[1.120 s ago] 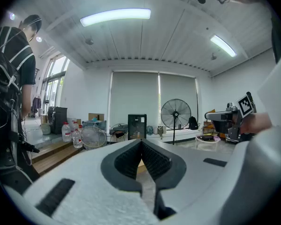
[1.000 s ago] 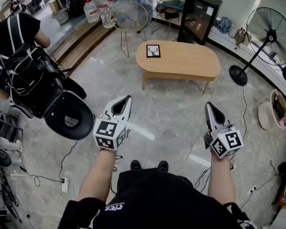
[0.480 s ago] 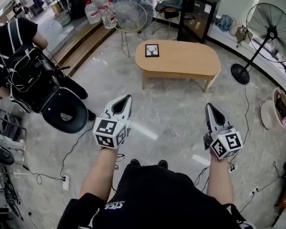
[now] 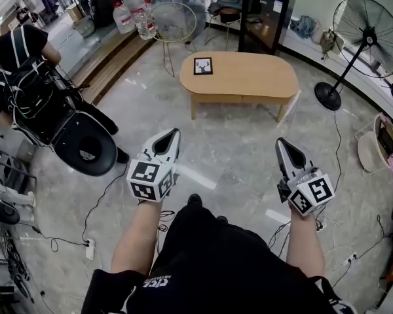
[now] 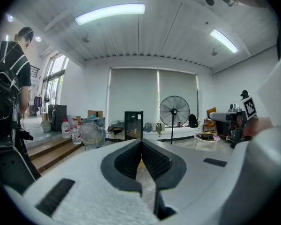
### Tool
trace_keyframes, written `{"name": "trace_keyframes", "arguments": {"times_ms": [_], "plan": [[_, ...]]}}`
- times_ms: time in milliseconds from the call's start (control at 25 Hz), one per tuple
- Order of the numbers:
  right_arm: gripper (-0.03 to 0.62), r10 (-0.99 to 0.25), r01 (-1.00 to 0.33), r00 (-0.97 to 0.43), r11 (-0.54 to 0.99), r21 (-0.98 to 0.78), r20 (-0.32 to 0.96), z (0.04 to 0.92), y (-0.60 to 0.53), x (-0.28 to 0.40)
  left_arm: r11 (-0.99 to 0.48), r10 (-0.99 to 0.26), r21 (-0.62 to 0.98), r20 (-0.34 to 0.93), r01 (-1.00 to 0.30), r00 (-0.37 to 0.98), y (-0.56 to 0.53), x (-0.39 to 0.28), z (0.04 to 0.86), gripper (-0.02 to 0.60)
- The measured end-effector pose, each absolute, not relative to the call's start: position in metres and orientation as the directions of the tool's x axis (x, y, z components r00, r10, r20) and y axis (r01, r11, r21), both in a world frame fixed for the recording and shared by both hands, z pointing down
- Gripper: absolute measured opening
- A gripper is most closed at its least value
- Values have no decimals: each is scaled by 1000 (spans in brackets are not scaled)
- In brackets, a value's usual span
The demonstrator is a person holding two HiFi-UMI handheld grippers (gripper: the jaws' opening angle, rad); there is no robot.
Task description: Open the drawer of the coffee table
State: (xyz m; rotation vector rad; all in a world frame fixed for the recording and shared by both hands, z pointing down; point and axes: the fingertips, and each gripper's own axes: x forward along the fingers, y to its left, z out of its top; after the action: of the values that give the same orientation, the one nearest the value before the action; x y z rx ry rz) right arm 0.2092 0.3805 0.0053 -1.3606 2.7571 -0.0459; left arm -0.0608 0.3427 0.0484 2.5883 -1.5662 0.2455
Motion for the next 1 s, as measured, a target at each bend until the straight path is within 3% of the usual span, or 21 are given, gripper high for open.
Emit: {"name": "trace_keyframes", "arguments": {"times_ms": [400, 680, 1000], "plan": [[5, -770, -768, -638, 634, -94, 14, 27, 324, 194, -479, -850, 86, 203, -873, 486, 279, -68, 76, 6], [5, -783, -784, -618, 609, -120, 69, 27, 189, 190, -504, -828, 86, 235, -860, 509, 142, -75, 74, 6], [5, -782, -788, -615, 603, -126, 102, 49, 101, 140, -542, -797, 104, 253, -834, 549, 64, -107, 99, 6]]}}
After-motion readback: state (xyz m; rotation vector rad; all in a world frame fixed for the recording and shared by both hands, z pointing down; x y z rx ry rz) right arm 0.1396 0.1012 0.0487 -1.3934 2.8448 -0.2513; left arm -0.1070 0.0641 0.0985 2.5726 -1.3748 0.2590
